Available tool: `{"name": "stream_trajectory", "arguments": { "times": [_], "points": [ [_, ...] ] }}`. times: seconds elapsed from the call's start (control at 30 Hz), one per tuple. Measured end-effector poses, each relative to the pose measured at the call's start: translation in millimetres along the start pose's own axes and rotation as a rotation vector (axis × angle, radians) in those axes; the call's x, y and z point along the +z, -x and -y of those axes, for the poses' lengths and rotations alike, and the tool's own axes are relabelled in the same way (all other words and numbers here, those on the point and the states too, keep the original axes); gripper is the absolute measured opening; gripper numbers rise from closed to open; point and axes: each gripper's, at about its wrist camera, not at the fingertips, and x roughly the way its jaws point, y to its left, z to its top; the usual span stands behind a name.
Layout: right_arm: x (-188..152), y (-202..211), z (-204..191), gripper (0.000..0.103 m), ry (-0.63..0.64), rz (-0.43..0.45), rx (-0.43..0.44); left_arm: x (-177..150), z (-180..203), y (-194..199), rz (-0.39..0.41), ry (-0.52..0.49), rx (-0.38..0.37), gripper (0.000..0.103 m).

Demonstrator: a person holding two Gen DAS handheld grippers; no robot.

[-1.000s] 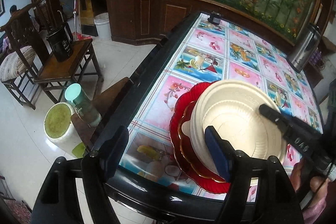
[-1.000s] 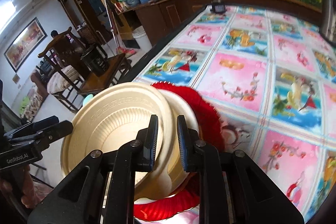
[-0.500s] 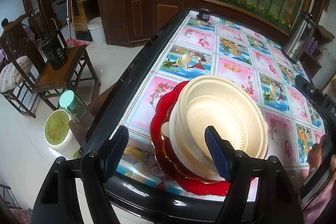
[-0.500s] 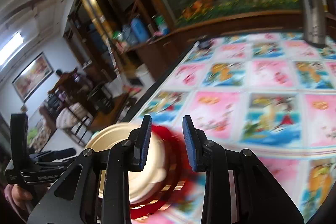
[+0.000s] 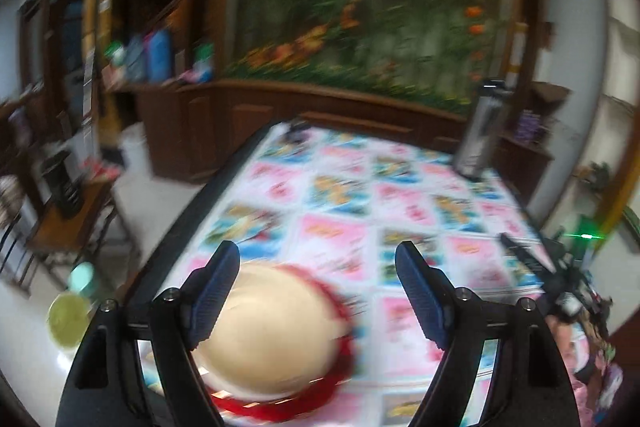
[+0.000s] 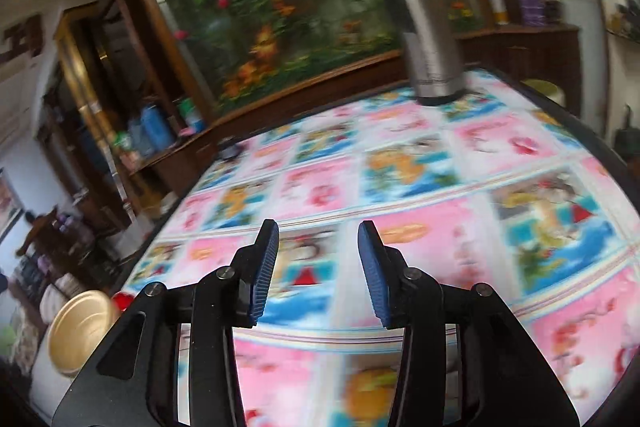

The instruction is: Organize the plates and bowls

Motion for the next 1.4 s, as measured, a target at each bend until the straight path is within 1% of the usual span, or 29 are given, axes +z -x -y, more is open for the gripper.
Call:
{"name": "stream_trajectory", "arguments": {
  "times": [0.03, 0.1, 0.17, 0.27, 0.37, 0.47, 0.6, 0.8, 0.93, 1.07, 1.17, 1.27, 1.33, 1.4],
  "points": [
    [2, -1, 7, 0.043, -0.022, -0.005, -0.001, 2, 17, -2, 0.007, -0.025, -0.035, 0.081],
    [6, -2, 20, 0.043, -0.073, -0.013, -0.004, 2, 48, -8, 0.006, -0.075, -0.098, 0.081],
    [7, -3, 26, 0.043, -0.117, -0.016, 0.014, -1, 75, -14, -0.007, -0.123, -0.152, 0.081],
    [6, 0, 28, 0.043, -0.138, -0.019, 0.020, -11, 115, -24, -0.043, -0.205, -0.231, 0.081],
    [6, -1, 28, 0.043, -0.156, -0.029, 0.040, -22, 142, -32, -0.072, -0.263, -0.278, 0.081],
    [5, -4, 30, 0.043, -0.177, -0.049, 0.059, -30, 155, -37, -0.088, -0.301, -0.300, 0.081],
    [3, -5, 28, 0.043, -0.183, -0.060, 0.076, -36, 161, -38, -0.080, -0.313, -0.295, 0.081],
    [1, -9, 25, 0.044, -0.170, -0.079, 0.082, -40, 161, -46, -0.100, -0.284, -0.288, 0.081],
    [0, -12, 25, 0.044, -0.166, -0.088, 0.083, -37, 156, -51, -0.082, -0.262, -0.229, 0.081],
    [0, -12, 26, 0.044, -0.176, -0.094, 0.110, -33, 143, -57, -0.067, -0.216, -0.165, 0.081],
    [0, -7, 20, 0.044, -0.152, -0.068, 0.132, -31, 135, -65, -0.063, -0.194, -0.120, 0.081],
    [0, -2, 12, 0.044, -0.116, -0.046, 0.155, -32, 132, -73, -0.059, -0.200, -0.070, 0.081],
    [-1, 1, 7, 0.044, -0.092, -0.032, 0.174, -33, 128, -78, -0.066, -0.195, -0.040, 0.081],
    [-1, 6, 1, 0.044, -0.067, -0.014, 0.233, -33, 121, -79, -0.073, -0.174, -0.027, 0.081]
  ]
}}
